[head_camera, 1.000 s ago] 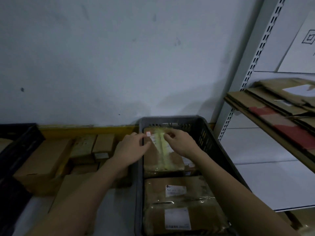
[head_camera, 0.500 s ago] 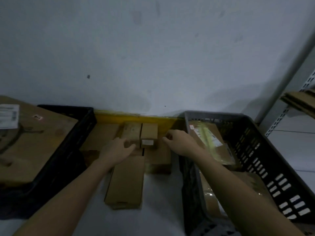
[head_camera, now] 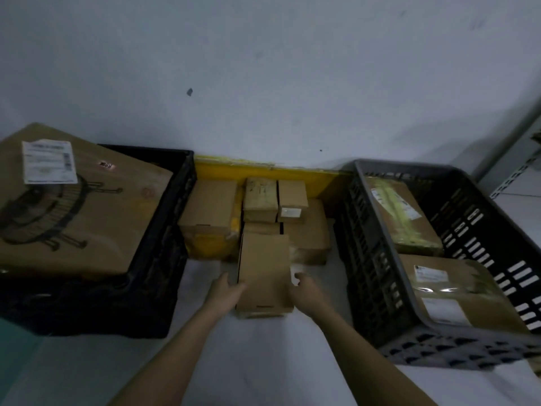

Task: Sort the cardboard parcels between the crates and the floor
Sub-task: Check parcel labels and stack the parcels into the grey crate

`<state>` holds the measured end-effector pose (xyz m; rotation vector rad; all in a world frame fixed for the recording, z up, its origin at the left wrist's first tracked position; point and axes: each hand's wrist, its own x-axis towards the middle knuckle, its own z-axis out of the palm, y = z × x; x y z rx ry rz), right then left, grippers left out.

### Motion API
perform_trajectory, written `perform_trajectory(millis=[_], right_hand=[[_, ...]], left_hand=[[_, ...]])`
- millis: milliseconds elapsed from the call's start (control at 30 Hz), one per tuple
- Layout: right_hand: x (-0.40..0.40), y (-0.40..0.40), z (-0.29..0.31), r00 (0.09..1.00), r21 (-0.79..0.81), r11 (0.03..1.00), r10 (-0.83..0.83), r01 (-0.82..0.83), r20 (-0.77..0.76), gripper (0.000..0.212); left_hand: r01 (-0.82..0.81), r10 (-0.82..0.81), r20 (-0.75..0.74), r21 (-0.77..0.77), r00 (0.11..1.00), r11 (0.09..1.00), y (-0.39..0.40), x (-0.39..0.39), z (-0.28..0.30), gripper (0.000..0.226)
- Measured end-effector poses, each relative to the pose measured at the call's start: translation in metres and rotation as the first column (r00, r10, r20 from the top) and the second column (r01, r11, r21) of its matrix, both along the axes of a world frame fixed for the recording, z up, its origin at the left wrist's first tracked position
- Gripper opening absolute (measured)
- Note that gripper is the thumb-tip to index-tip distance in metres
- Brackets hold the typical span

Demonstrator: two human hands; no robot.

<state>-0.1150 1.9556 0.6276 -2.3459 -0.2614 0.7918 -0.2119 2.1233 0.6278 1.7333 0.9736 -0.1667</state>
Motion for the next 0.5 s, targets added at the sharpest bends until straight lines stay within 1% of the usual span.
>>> perform_trajectory(millis=[33,100,133,200,233,300,333,367,433,500], right_hand=[[-0.006,0.001,-0.004,1.000,0.009,1.000,0.004,-0.004,-0.010,0.057],[-0.014,0.002,-0.016,1.000,0.040,0.999,-0.008,0.008,-0.008,0.054],[-0.016,0.002,-0.022,0.999,0.038,0.999,-0.031,0.032,-0.011,0.056],[-0.017,0.002,-0.036,0.998,0.063,0.996,-0.062,0.063,-0.016,0.055],[-0.023,0.003,-0.027,0.998,0.082,0.994,-0.068,0.069,-0.012,0.053],[-0.033,0.001,-0.013,0.994,0.176,0.979,-0.108,0.108,-0.008,0.046],[-0.038,0.000,-0.007,0.987,0.253,0.954,-0.149,0.158,-0.056,0.043],[-0.042,-0.001,-0.003,0.973,0.336,0.915,-0.194,0.224,-0.121,0.041],[-0.046,-0.003,0.003,0.929,0.472,0.804,-0.271,0.362,-0.253,0.041],[-0.047,-0.005,0.007,0.901,0.543,0.721,-0.307,0.430,-0.307,0.042]], left_hand=[[0.011,-0.011,-0.016,-0.018,1.000,1.000,-0.004,-0.003,0.000,0.061],[0.044,-0.044,0.017,-0.033,0.999,0.998,-0.008,-0.008,-0.003,0.033],[0.050,-0.048,0.047,-0.034,0.998,0.998,-0.009,-0.010,-0.005,0.029],[0.004,0.003,0.123,-0.057,0.992,0.998,-0.011,-0.013,-0.007,0.031],[-0.042,0.052,0.160,-0.069,0.986,0.997,-0.014,-0.014,-0.006,0.033],[-0.149,0.171,0.223,-0.114,0.960,0.982,-0.022,-0.014,-0.002,0.038],[-0.200,0.235,0.254,-0.158,0.938,0.967,-0.027,-0.015,0.000,0.039],[-0.236,0.289,0.279,-0.209,0.916,0.949,-0.032,-0.017,0.003,0.040],[-0.273,0.359,0.316,-0.285,0.878,0.919,-0.040,-0.019,0.007,0.041],[-0.289,0.400,0.333,-0.335,0.854,0.897,-0.047,-0.020,0.012,0.041]])
